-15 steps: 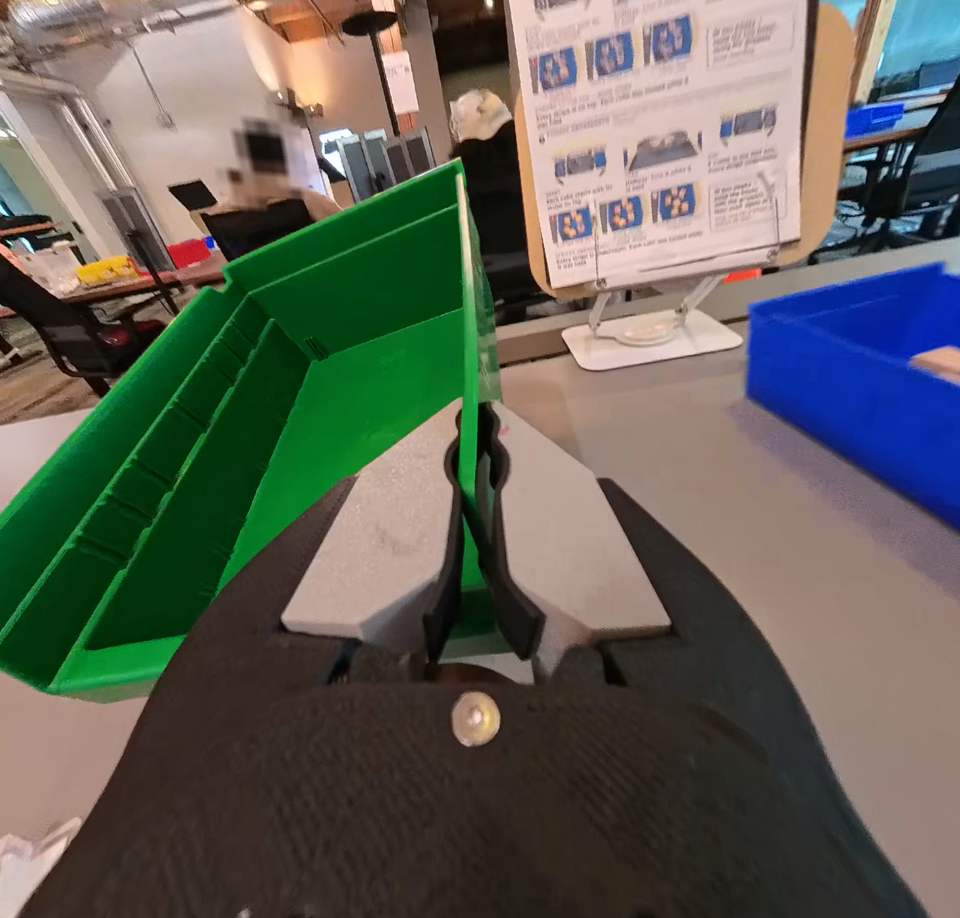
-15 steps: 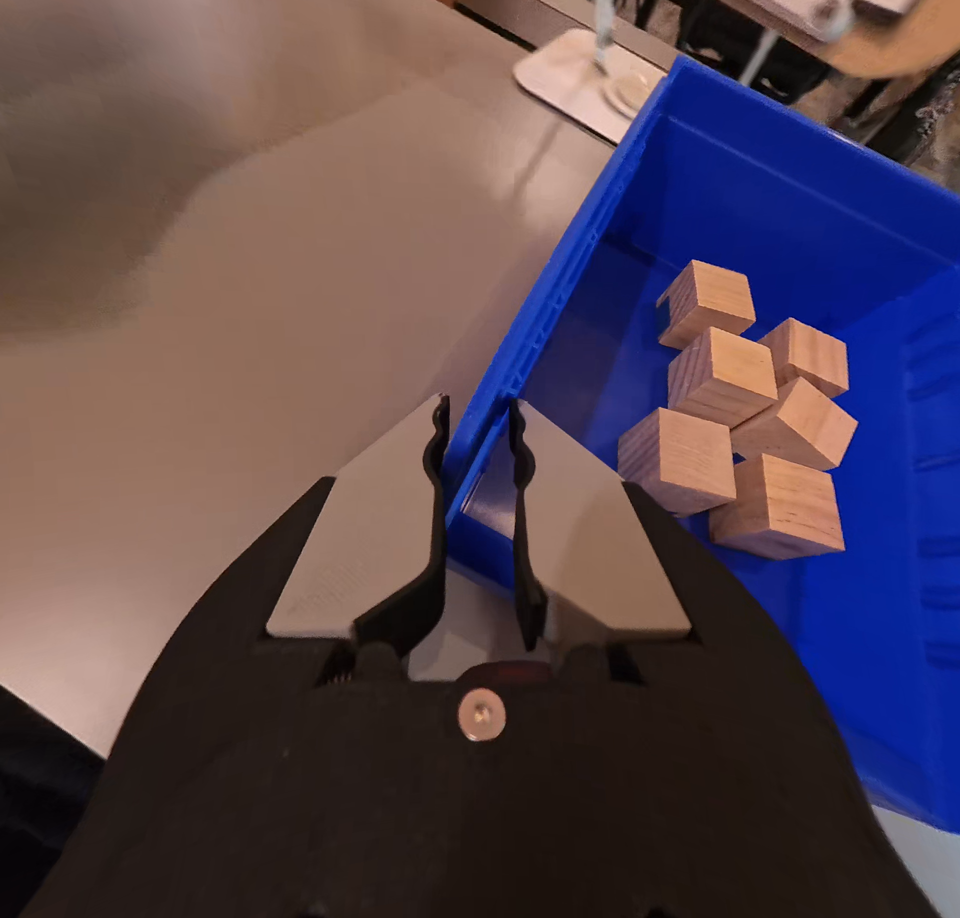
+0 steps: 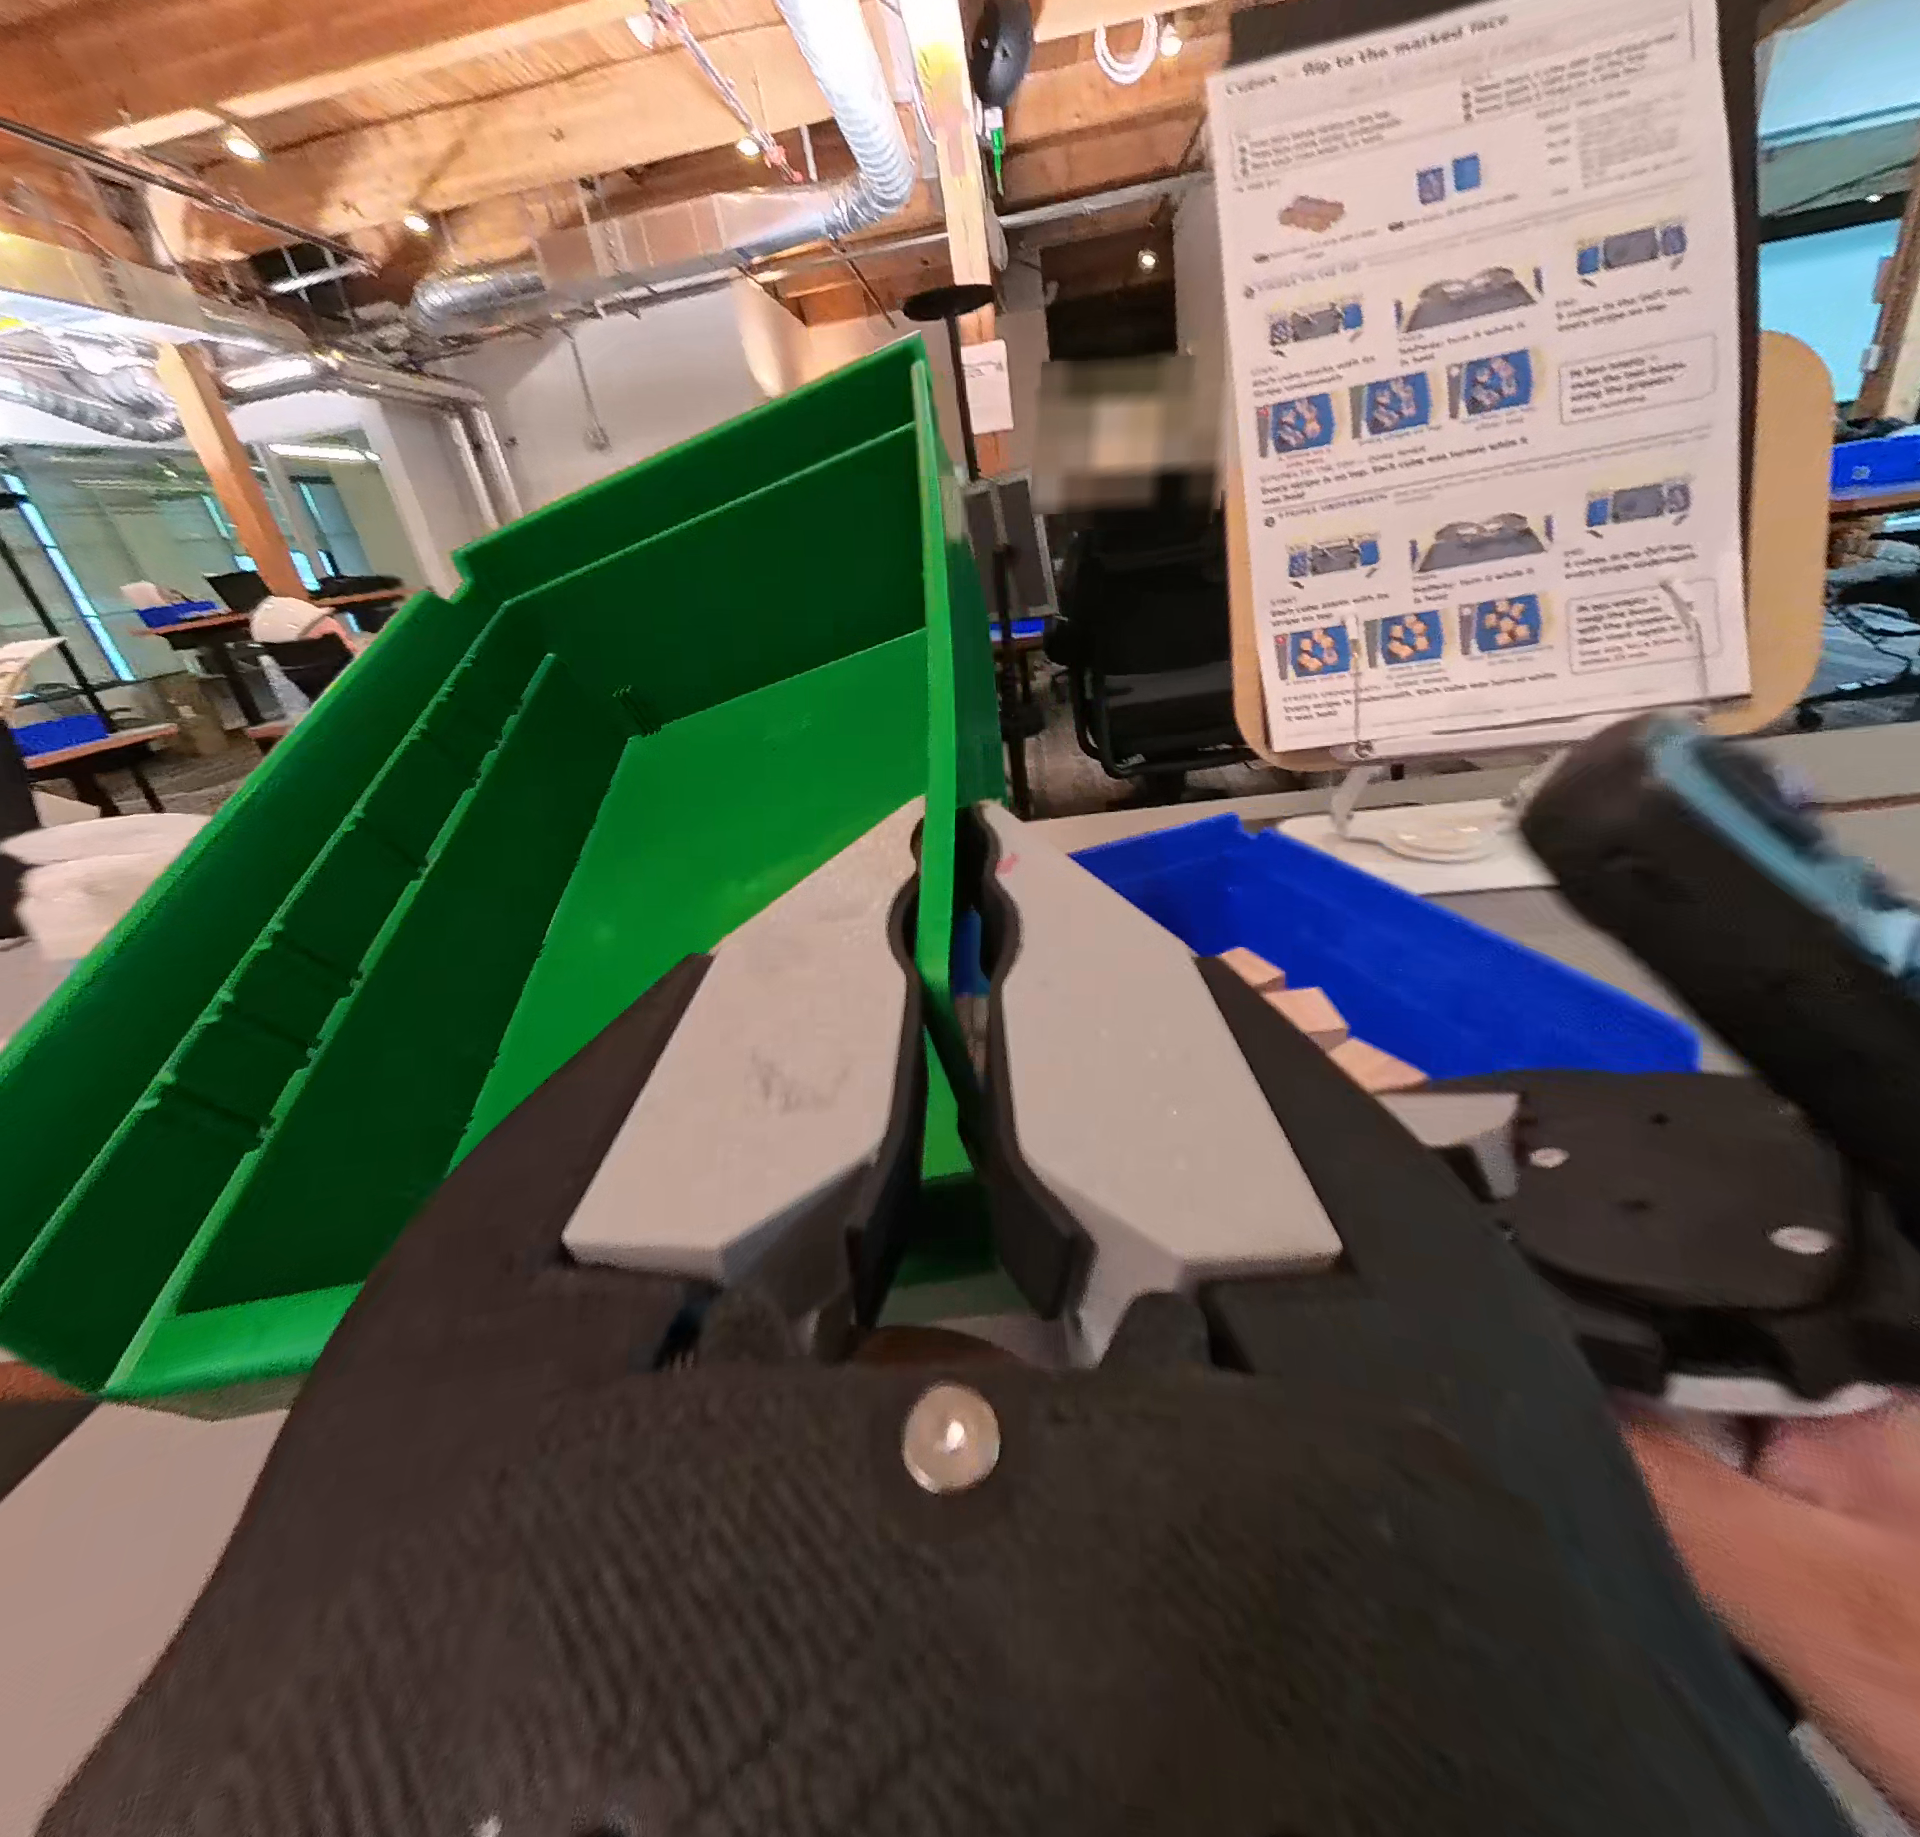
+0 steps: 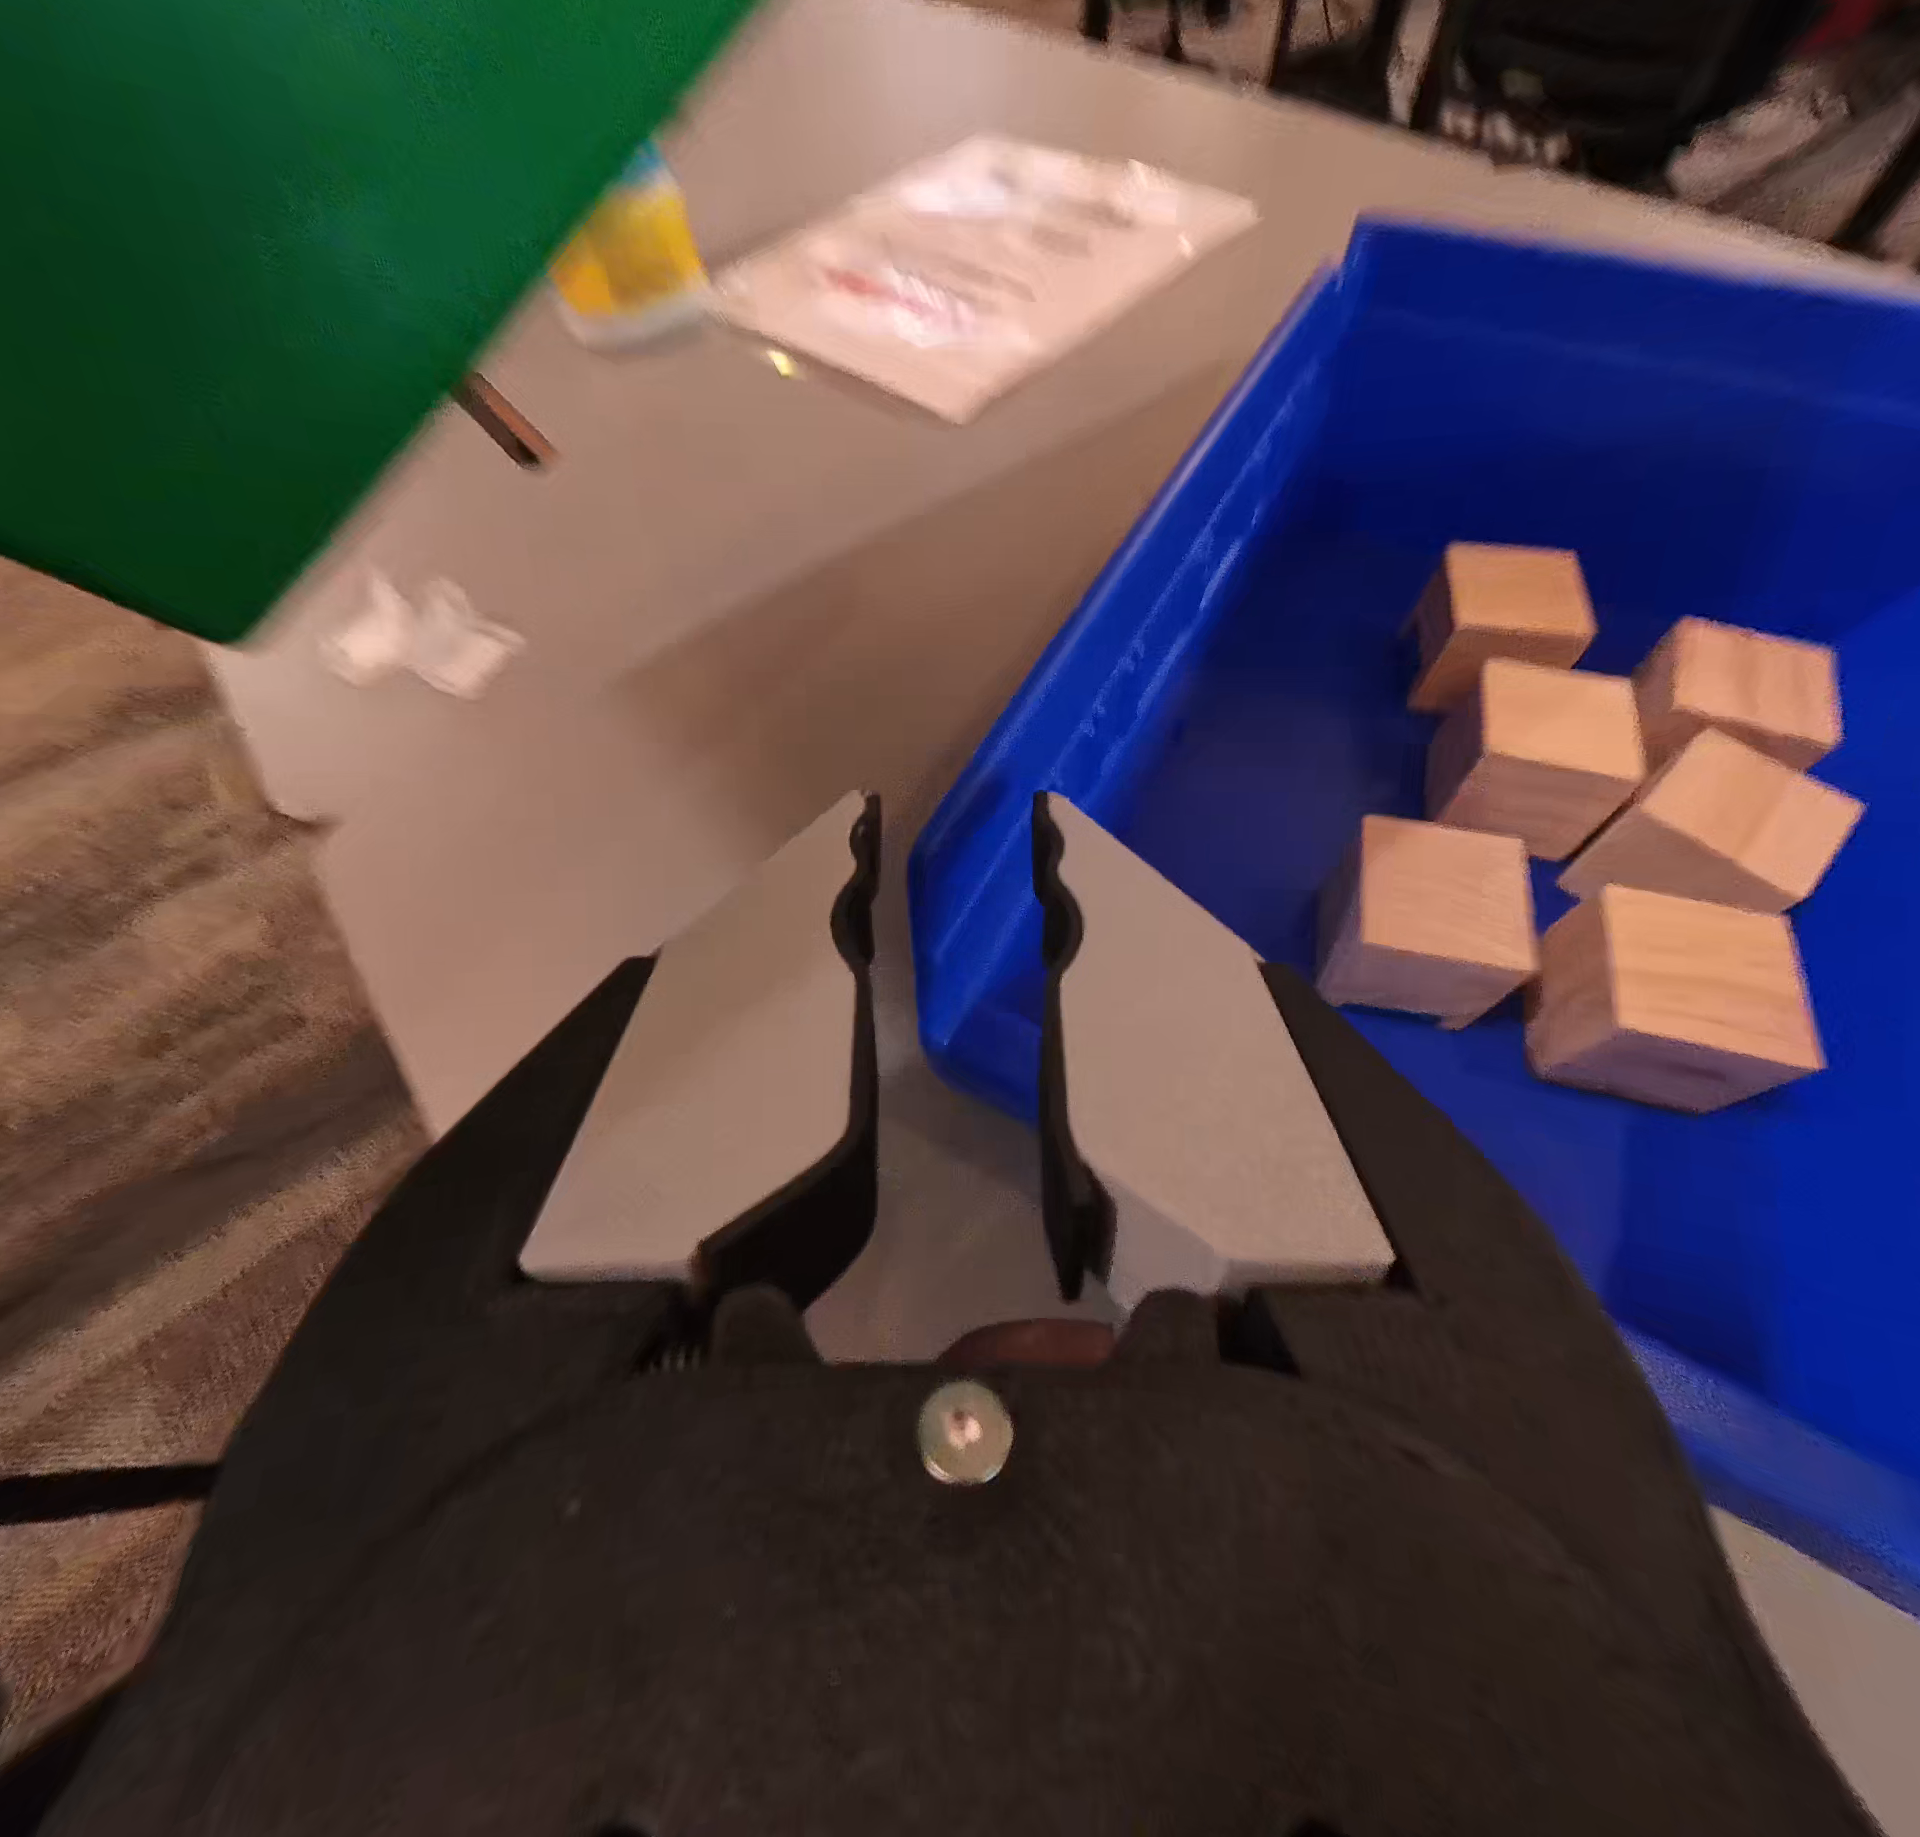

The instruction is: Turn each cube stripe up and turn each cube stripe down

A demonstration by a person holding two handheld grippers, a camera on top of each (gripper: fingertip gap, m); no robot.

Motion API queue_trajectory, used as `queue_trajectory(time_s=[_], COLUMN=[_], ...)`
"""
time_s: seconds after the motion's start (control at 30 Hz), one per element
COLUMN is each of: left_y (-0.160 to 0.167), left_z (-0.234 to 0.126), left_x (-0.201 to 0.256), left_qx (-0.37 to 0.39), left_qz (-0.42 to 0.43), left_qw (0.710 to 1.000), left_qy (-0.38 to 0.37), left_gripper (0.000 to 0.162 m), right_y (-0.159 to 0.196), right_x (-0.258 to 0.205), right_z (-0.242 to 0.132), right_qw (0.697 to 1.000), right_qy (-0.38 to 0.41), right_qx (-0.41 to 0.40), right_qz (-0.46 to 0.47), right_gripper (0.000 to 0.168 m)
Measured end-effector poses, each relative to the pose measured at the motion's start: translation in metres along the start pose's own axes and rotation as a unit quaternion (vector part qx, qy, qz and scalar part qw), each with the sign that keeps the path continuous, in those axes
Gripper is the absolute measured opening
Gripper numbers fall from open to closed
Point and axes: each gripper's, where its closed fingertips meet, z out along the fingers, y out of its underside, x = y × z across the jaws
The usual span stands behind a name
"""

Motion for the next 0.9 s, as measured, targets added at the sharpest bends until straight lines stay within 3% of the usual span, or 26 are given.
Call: queue_trajectory(time_s=[0.17, 0.33, 0.47, 0.63, 0.9], left_y=[-0.009, -0.03, -0.048, -0.045, 0.023], left_z=[-0.011, -0.019, -0.035, -0.058, -0.056], left_x=[-0.01, 0.042, 0.127, 0.251, 0.412], left_qx=[0.013, 0.044, 0.079, 0.104, 0.021], left_qz=[0.011, 0.022, 0.049, 0.082, 0.084], left_qw=[1.0, 0.998, 0.985, 0.954, 0.911], left_qy=[-0.018, 0.047, 0.142, 0.268, 0.402], left_gripper=[0.0, 0.001, 0.0, 0.001, 0.002], right_y=[-0.038, -0.016, 0.018, 0.07, 0.126], right_x=[0.0, 0.068, 0.144, 0.223, 0.282], right_z=[-0.058, -0.142, -0.221, -0.309, -0.386], right_qw=[0.994, 0.993, 0.992, 0.987, 0.972], right_qy=[-0.015, -0.019, 0.037, 0.122, 0.199], right_qx=[0.084, 0.111, 0.12, 0.103, 0.105], right_qz=[-0.063, -0.036, -0.023, 0.005, 0.069], right_gripper=[0.032, 0.034, 0.036, 0.039, 0.04])
